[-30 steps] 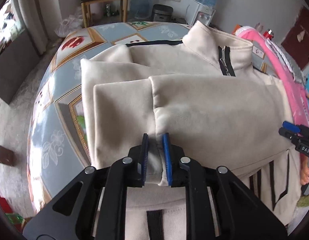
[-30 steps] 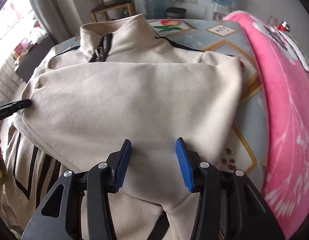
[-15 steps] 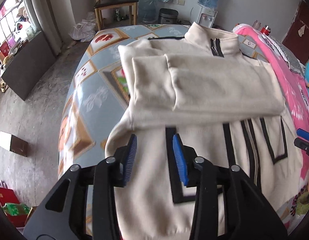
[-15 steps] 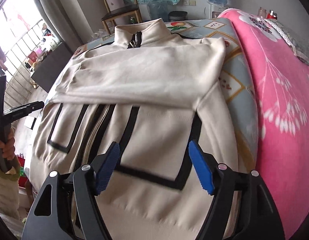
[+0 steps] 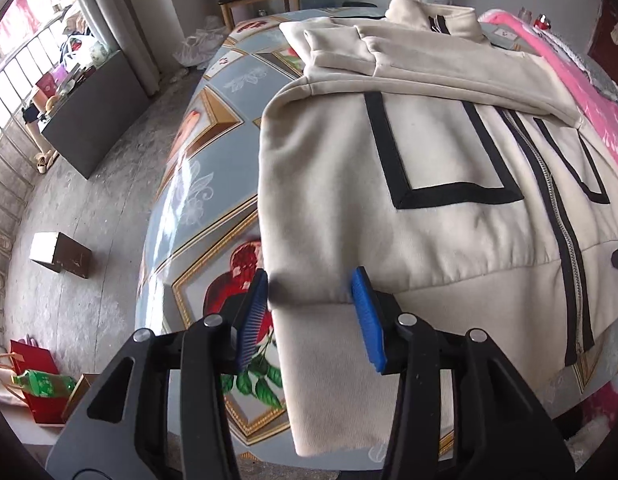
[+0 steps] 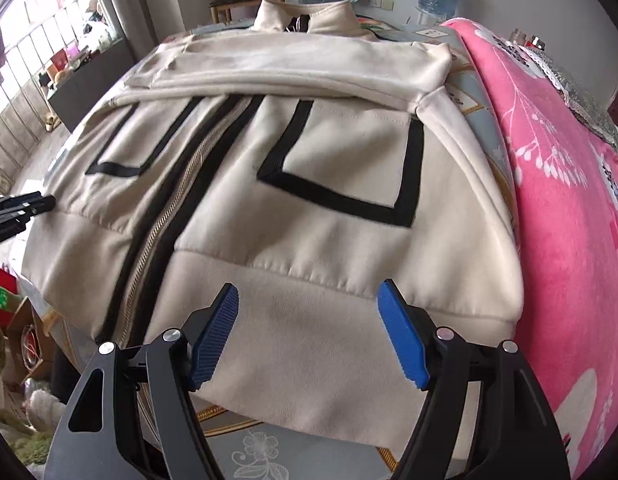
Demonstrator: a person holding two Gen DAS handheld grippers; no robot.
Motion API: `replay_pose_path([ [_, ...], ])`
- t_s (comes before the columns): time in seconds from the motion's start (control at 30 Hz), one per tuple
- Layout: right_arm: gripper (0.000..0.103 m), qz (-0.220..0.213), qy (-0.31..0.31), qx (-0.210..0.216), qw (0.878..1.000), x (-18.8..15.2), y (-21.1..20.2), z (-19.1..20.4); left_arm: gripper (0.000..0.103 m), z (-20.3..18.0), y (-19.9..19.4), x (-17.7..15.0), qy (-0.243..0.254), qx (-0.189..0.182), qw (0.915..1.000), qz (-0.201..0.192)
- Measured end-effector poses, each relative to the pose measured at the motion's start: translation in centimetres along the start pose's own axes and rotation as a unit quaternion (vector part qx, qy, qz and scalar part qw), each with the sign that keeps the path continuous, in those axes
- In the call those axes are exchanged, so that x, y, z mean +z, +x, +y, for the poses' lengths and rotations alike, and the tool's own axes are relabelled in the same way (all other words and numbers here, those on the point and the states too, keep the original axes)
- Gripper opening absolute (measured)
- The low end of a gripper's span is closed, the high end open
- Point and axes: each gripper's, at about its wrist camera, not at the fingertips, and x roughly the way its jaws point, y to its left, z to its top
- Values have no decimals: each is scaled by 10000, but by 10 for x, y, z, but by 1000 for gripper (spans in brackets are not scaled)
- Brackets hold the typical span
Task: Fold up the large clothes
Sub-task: 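Move both open tools back to the jacket hem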
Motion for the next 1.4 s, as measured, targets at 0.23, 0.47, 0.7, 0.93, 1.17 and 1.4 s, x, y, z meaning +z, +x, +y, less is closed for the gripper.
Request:
replay_pose_path([
  [0.23,71,38,174,-102,9998,-31,-1,-2,43,13,-14,-21,-273,11,9996,-85],
  [0.47,72,2,429,-66,9991,-51,-11,-6,43,27,-25,-38,-486,24,9986,-181],
  [0.7,72,-120,620,-3,9980,-52,-19,-8,44,30,-20,-52,-613,26,9981,-97],
  [0.93,72,-619,1482,57,9870,-67,-51,-55,44,35,-26,-68,-703,-188,9973,-135],
  [1.17,72,-753,1999,153,9768,-91,-57,-93,44,46,-28,-88,-872,-617,9935,-385],
  [1.4,72,-755,2275,508,9695,-98,-47,-112,44,32,-41,-79,-679,-1055,9894,-729],
])
